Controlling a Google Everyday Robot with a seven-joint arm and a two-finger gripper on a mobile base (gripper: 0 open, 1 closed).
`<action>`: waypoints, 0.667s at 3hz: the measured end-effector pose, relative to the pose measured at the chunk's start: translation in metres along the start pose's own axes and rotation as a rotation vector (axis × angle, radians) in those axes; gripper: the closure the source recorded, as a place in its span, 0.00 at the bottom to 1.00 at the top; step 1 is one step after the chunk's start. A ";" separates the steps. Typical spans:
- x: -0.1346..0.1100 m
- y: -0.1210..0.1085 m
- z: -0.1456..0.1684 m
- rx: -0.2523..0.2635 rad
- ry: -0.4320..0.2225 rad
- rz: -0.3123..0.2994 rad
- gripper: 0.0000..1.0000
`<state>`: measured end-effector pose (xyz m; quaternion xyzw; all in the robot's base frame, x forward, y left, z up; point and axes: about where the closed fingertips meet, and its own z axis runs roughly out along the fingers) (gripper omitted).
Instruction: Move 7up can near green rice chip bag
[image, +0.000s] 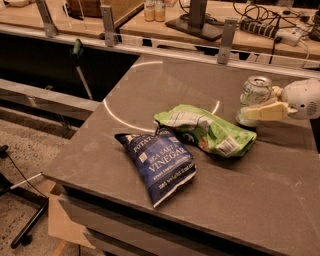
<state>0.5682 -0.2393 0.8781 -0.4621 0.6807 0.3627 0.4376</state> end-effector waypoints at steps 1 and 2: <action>0.001 -0.002 -0.001 0.028 -0.021 -0.070 0.58; 0.001 -0.001 -0.001 0.039 -0.015 -0.132 0.35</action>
Offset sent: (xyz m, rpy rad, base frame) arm -0.0032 -0.0084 0.0002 -0.0603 -0.2050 0.0147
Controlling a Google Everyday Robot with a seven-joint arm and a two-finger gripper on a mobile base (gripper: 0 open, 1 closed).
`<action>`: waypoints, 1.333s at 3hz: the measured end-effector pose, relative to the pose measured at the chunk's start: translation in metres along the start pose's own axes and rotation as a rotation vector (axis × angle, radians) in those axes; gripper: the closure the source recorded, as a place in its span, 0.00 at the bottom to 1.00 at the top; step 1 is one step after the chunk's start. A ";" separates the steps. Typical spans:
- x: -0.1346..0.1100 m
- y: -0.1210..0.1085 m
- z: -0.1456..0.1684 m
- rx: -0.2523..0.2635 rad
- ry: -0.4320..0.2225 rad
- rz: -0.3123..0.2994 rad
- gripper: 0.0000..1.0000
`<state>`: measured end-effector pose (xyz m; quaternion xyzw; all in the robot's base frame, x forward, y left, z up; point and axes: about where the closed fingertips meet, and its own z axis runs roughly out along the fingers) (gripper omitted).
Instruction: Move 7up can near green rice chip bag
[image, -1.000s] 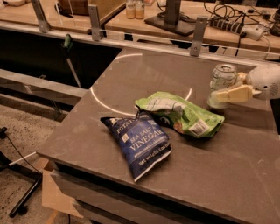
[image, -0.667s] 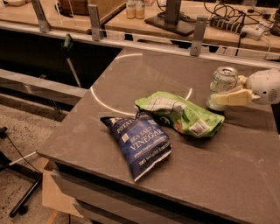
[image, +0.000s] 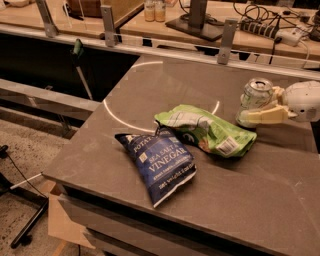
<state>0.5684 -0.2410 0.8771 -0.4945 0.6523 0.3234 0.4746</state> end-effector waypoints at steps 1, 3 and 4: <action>0.009 0.008 0.004 -0.024 0.010 0.015 0.12; 0.005 0.010 -0.029 0.049 0.067 0.019 0.00; -0.022 -0.006 -0.104 0.218 0.155 -0.036 0.00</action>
Offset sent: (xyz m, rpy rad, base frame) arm -0.0250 0.0035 -0.0165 -0.0049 0.0764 0.0109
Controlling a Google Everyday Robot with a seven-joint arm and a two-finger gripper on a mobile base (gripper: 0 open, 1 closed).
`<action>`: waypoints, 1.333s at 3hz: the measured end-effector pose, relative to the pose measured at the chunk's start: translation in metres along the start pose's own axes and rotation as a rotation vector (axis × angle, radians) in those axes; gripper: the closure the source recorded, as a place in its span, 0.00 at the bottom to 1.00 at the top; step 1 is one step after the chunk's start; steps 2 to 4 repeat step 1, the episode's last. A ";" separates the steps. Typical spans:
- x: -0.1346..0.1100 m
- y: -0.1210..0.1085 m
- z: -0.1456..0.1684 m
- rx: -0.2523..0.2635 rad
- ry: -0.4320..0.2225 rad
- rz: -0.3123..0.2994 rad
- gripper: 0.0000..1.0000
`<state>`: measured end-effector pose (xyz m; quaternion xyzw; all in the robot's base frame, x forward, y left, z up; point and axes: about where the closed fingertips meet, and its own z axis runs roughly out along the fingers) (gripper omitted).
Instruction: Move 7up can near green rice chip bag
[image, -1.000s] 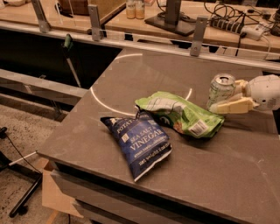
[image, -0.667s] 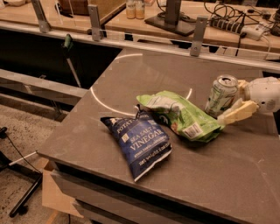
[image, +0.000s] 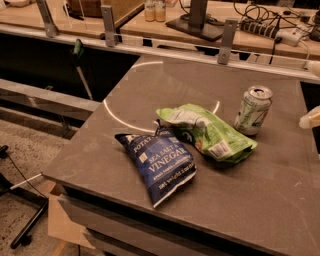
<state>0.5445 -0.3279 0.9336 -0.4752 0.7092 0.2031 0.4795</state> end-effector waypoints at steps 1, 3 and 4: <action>-0.006 -0.007 -0.010 0.026 0.002 -0.015 0.00; -0.006 -0.007 -0.010 0.026 0.002 -0.015 0.00; -0.006 -0.007 -0.010 0.026 0.002 -0.015 0.00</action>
Offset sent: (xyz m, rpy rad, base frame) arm 0.0000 0.0000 0.0000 0.0000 0.0000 0.0000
